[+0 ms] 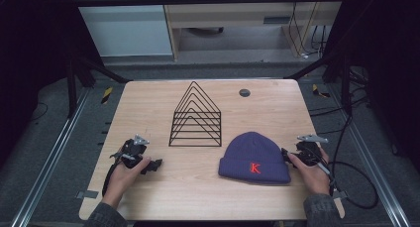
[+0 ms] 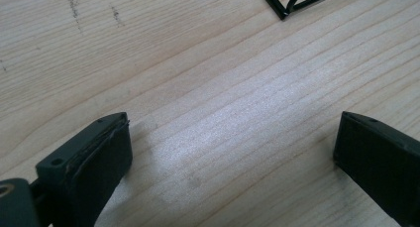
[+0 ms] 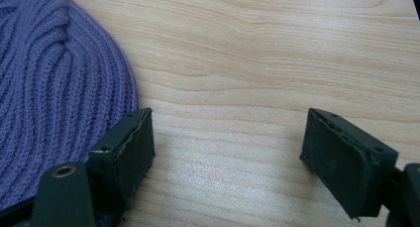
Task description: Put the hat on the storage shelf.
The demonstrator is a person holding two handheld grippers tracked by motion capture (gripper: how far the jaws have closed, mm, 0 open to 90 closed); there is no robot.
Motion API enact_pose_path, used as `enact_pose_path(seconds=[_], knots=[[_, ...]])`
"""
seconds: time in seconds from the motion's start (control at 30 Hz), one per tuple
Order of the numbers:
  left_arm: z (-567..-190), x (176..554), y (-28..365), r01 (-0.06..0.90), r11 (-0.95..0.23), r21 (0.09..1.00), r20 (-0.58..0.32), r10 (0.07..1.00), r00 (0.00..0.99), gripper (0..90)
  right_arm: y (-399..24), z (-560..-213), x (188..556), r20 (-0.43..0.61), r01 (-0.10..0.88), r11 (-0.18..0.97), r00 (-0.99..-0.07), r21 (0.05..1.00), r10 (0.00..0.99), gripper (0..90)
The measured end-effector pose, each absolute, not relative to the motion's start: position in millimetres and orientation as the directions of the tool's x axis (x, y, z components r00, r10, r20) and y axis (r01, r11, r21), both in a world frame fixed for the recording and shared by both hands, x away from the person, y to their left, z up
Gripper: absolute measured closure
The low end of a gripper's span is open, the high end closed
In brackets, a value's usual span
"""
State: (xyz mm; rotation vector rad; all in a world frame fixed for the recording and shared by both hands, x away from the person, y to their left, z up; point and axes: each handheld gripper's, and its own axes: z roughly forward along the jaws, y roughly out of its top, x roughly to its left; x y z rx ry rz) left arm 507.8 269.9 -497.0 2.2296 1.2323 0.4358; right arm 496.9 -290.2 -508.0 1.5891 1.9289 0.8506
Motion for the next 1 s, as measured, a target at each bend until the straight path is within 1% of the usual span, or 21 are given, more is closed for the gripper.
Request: enact_pose_path(seconds=[0.27, 0.33, 0.37, 0.4, 0.47, 0.53, 0.6, 0.63, 0.67, 0.73, 0.87, 0.9, 0.97, 1.0], knots=[[-497.5, 507.0, 268.9, 0.671, -0.432, 0.602, 0.018, 0.849, 0.529, 0.0, -290.5, -506.6, 497.3, 0.011, 0.681, 0.130, -0.198, 0.721, 0.980, 20.7], [-497.5, 507.0, 268.8, 0.672, -0.430, 0.603, 0.018, 0.849, 0.528, 0.0, -290.8, -503.5, 496.3, 0.015, 0.693, 0.120, -0.185, 0.710, 0.983, 22.5], [-497.5, 507.0, 268.8, 0.672, -0.430, 0.603, 0.018, 0.849, 0.528, 0.0, -290.4, -501.3, 496.0, -0.009, 0.686, 0.143, -0.195, 0.713, 0.981, 22.7], [-497.6, 506.9, 268.8, 0.672, -0.430, 0.603, 0.018, 0.849, 0.528, 0.0, -289.1, -498.2, 496.2, -0.008, 0.681, 0.140, -0.193, 0.719, 0.981, 23.0], [-497.7, 506.7, 269.0, 0.670, -0.430, 0.605, 0.018, 0.849, 0.529, 0.0, -287.4, -486.9, 501.8, -0.042, 0.680, 0.178, -0.212, 0.712, 0.976, 26.9], [-497.9, 506.3, 269.1, 0.670, -0.429, 0.607, 0.016, 0.849, 0.528, 0.0, -287.4, -481.6, 505.2, -0.039, 0.684, 0.180, -0.216, 0.707, 0.976, 28.4], [-497.7, 506.3, 268.9, 0.671, -0.429, 0.605, 0.017, 0.849, 0.528, 0.0, -283.8, -469.3, 514.6, -0.034, 0.701, 0.205, -0.249, 0.683, 0.968, 29.4], [-497.6, 506.6, 268.8, 0.672, -0.430, 0.603, 0.017, 0.849, 0.528, 0.0, -279.2, -459.0, 523.4, -0.054, 0.707, 0.245, -0.281, 0.664, 0.958, 32.4], [-497.6, 506.6, 268.8, 0.672, -0.430, 0.603, 0.017, 0.849, 0.528, 0.0, -279.2, -459.0, 523.4, -0.054, 0.707, 0.245, -0.281, 0.664, 0.958, 32.4], [-497.7, 506.4, 268.9, 0.671, -0.430, 0.604, 0.016, 0.849, 0.529, 0.0, -271.0, -448.5, 535.0, -0.050, 0.714, 0.274, -0.318, 0.644, 0.947, 34.2], [-497.7, 506.3, 269.0, 0.671, -0.429, 0.605, 0.016, 0.849, 0.529, 0.0, -251.3, -438.1, 549.9, -0.057, 0.705, 0.339, -0.392, 0.623, 0.918, 41.1], [-497.7, 506.4, 269.0, 0.671, -0.430, 0.604, 0.017, 0.848, 0.529, 0.0, -237.8, -434.6, 556.0, -0.060, 0.691, 0.379, -0.438, 0.615, 0.897, 44.1], [-497.7, 506.4, 268.9, 0.671, -0.430, 0.604, 0.016, 0.849, 0.529, 0.0, -233.8, -434.1, 557.8, -0.057, 0.687, 0.388, -0.452, 0.615, 0.890, 45.7], [-497.7, 506.2, 268.8, 0.672, -0.428, 0.604, 0.015, 0.849, 0.528, 0.0, -222.0, -434.8, 562.7, -0.043, 0.679, 0.409, -0.487, 0.609, 0.872, 49.8]])
